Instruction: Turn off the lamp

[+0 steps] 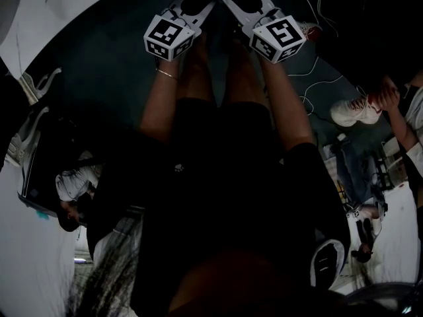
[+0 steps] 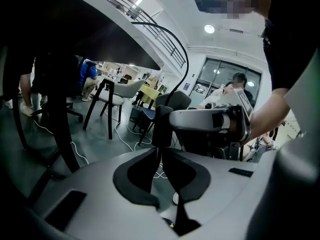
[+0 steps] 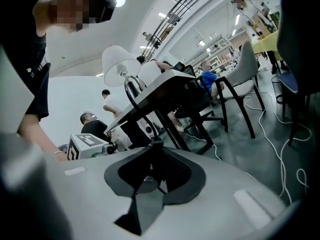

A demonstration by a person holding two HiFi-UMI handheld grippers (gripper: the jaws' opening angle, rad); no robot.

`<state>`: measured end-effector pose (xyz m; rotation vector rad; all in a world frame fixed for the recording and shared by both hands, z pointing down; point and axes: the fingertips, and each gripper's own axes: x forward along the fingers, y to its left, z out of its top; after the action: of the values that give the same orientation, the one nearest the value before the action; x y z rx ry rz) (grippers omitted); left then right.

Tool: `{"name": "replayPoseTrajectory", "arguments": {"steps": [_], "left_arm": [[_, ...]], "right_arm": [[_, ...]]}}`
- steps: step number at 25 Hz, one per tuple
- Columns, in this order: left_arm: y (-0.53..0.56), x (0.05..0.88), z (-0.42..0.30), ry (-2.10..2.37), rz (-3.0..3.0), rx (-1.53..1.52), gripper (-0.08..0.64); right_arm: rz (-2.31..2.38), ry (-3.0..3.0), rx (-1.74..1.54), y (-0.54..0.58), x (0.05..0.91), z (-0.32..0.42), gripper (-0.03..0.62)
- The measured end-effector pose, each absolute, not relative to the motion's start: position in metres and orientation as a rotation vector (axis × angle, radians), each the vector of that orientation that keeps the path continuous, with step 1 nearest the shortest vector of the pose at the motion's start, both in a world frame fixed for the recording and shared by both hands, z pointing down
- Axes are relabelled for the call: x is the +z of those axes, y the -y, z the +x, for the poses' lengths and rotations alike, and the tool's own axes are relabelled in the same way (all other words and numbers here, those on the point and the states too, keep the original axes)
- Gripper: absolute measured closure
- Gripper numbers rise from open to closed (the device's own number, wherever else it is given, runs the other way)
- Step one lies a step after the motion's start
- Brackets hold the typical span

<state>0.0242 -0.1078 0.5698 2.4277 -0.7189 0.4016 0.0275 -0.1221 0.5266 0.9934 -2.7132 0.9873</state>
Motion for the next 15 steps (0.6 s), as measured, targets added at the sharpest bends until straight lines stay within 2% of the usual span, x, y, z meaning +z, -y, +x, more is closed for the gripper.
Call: {"name": "replayPoseTrajectory", "arguments": {"steps": [15], "left_arm": [[0.112, 0.565, -0.003, 0.788, 2.414, 0.374, 0.538]], "right_arm": [[1.103, 2.649, 1.103, 0.134, 0.549, 0.037, 0.523]]}}
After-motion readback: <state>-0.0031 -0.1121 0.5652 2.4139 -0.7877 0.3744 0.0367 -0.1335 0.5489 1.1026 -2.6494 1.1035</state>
